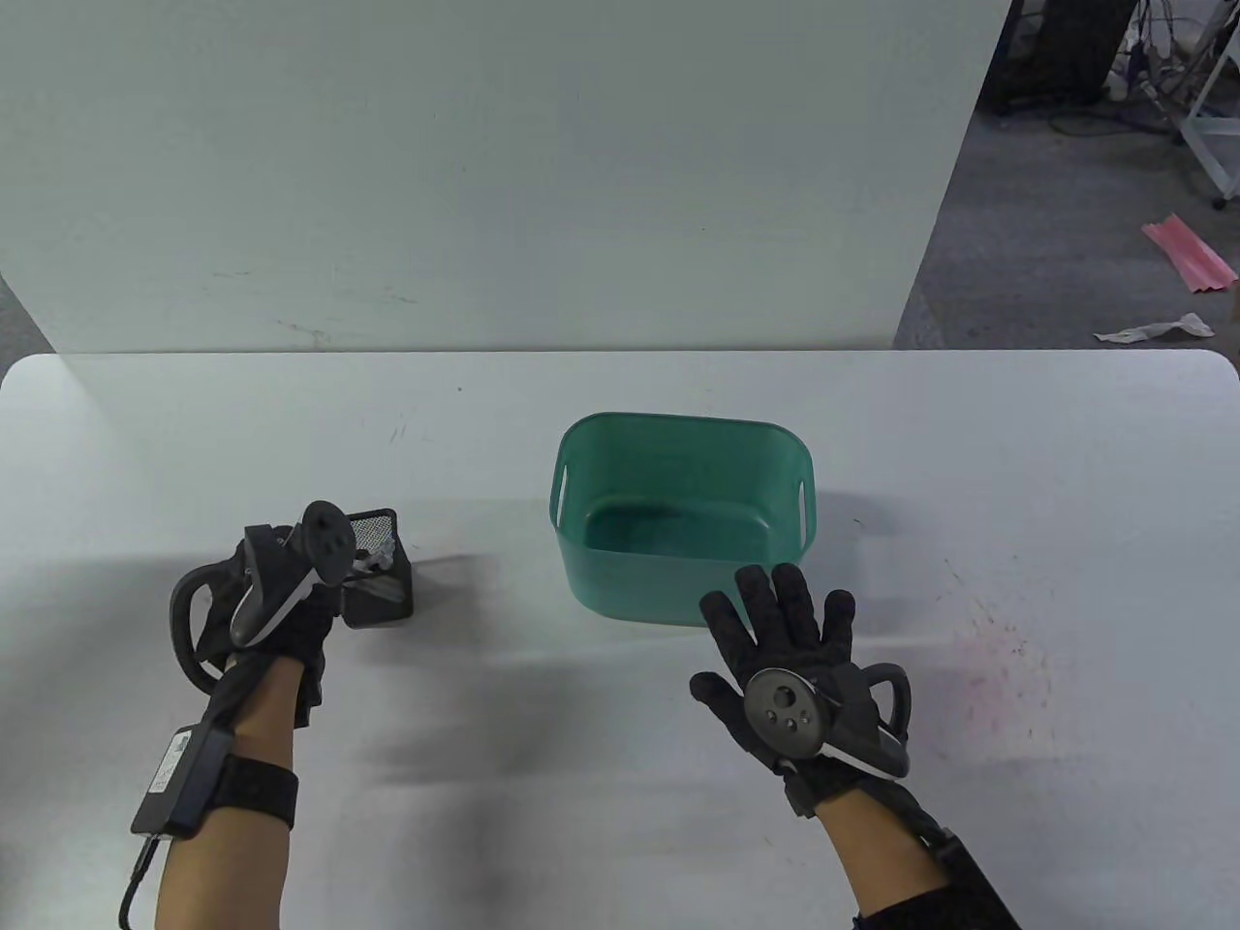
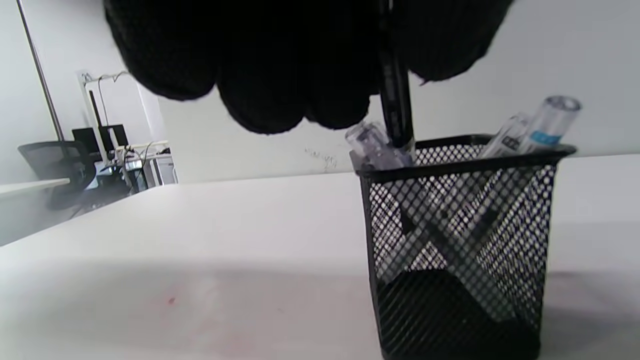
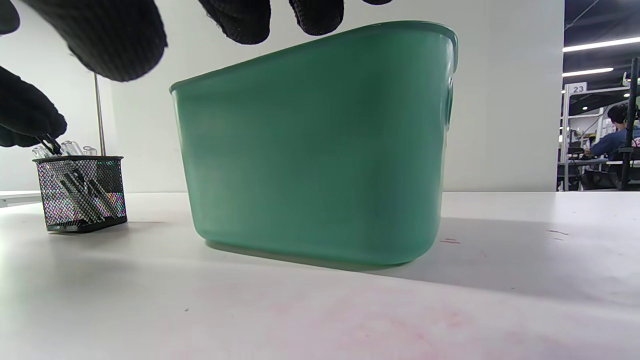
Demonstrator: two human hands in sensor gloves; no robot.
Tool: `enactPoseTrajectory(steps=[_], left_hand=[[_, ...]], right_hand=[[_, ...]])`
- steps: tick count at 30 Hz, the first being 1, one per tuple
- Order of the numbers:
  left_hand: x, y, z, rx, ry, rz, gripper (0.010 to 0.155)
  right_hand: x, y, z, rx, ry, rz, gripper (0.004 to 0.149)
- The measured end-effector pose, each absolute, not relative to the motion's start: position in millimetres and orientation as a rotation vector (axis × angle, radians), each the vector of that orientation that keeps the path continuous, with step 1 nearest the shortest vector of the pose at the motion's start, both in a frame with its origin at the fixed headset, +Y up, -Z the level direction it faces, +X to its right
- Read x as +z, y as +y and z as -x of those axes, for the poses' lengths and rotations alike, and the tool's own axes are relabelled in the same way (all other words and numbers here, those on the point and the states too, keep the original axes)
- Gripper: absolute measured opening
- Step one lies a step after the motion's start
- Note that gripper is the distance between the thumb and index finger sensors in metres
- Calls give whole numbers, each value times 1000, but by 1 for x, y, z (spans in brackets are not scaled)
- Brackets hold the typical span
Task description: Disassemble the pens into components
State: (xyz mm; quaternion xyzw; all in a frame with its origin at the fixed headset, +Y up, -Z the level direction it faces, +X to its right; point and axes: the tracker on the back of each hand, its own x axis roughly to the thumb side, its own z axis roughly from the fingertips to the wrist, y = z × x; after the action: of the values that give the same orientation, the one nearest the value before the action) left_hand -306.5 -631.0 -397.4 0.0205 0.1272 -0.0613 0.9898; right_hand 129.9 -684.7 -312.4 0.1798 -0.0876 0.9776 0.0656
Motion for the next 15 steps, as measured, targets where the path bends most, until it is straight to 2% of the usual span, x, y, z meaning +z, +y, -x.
enactPoseTrajectory(steps=[8, 15], left_hand=[[-387, -609, 301, -122, 223, -125, 43], [-360, -569, 297, -86, 177, -277, 42]], right_hand=[[-313, -684, -130, 2947, -263, -537, 71], [-313, -684, -130, 2943, -270, -535, 71]])
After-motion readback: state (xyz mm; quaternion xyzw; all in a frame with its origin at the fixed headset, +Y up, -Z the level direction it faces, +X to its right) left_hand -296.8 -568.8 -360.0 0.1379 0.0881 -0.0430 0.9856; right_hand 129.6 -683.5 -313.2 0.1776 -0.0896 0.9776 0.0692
